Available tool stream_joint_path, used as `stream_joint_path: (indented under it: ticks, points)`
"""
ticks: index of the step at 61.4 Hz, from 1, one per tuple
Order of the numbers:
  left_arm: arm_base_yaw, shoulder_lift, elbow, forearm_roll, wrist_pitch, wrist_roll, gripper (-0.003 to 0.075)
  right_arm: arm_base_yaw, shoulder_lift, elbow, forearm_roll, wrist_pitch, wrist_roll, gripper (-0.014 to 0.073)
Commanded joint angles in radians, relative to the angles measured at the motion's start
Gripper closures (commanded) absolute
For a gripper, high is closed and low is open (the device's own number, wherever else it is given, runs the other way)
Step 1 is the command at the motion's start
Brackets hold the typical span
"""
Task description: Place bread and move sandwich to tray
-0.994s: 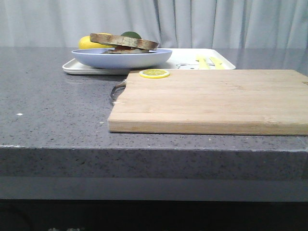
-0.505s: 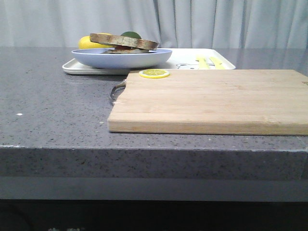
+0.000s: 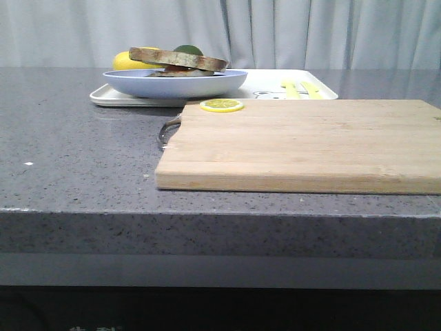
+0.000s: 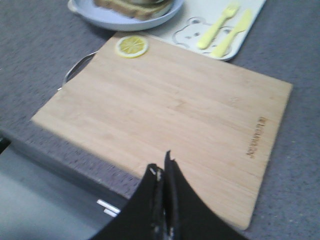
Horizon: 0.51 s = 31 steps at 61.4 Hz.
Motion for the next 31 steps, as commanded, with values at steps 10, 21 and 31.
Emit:
stream_joint_path:
  ticks: [10,21,31]
  points:
    - [0.0,-0.023,0.002,-0.002,-0.086,0.005,0.0741,-0.194,-0.259,0.329,0.013,-0.519,-0.014,0.0659]
    - [0.0,-0.023,0.002,-0.002,-0.086,0.005,0.0741,-0.232,-0.449,0.622,0.013,-0.755,-0.014,0.0659]
    - [0.0,-0.023,0.002,-0.002,-0.086,0.005,0.0741,-0.234,-0.554,0.812,0.018,-0.887,-0.014,0.0659]
